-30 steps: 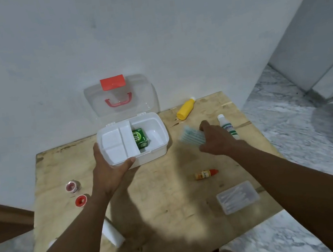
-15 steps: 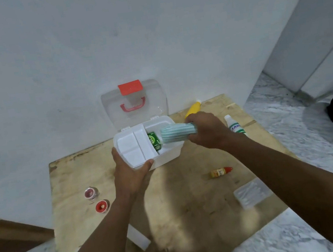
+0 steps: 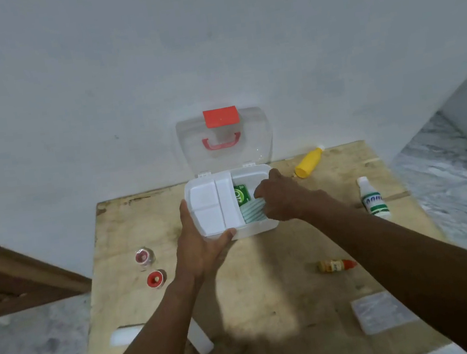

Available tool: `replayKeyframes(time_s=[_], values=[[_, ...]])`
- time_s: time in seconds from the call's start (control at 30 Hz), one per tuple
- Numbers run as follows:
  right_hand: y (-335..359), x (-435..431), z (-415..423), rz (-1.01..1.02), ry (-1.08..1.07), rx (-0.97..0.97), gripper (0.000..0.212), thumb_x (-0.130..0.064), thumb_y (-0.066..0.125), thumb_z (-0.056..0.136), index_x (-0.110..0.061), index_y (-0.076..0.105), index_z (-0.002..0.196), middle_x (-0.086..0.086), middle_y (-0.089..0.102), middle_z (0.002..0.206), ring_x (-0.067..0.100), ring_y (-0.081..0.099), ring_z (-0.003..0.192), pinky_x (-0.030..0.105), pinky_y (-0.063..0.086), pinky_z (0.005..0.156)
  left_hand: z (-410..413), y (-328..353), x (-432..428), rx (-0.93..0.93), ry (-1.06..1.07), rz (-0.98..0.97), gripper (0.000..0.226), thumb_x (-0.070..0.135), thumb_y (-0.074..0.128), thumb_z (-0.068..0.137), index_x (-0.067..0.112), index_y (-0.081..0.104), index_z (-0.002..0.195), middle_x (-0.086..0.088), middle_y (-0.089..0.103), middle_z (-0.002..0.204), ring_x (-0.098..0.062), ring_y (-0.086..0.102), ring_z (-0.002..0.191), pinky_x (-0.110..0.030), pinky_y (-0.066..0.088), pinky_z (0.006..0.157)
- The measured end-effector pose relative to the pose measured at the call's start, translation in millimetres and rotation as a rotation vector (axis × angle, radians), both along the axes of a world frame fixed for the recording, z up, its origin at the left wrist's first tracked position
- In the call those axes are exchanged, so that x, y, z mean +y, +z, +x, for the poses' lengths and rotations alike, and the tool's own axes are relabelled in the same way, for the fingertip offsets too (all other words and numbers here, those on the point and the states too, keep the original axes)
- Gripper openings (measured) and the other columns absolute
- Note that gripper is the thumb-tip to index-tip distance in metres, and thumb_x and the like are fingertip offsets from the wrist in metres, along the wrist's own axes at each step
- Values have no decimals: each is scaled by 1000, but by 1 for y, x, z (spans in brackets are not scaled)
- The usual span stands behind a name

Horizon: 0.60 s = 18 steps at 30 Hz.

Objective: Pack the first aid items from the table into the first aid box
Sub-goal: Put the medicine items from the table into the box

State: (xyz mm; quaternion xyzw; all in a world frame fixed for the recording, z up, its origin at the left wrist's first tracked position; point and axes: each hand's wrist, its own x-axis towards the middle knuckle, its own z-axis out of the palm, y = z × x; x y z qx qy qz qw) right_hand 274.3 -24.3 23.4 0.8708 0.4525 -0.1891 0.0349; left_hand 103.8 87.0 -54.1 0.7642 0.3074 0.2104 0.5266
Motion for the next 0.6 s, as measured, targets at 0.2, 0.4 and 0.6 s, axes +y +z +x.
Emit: replayKeyframes(time_s=[0.2,0.4,0.6], values=[[-24,10,3,52,-73,144,42,-22,68,86,-7,59,124,10,58,130,28,53,119,33,44,96,1,2,-1,-4,-2,-12,99,42,84,65,35,23,142,12,55,124,-2,56,107,-10,50,72],[-35,16,6,103,-166,228,38,-21,79,78,-7,65,110,8,64,119,25,59,110,31,46,88,0,6,-3,-25,1,-18,91,38,84,67,42,24,135,10,55,123,-2,57,107,-5,49,70],[-44,26,-2,135,-189,274,26,-17,76,78,0,72,98,11,72,103,29,66,97,41,54,89,2,6,-2,-14,5,-6,90,39,83,67,46,22,133,8,54,125,-5,57,109,-5,48,72]])
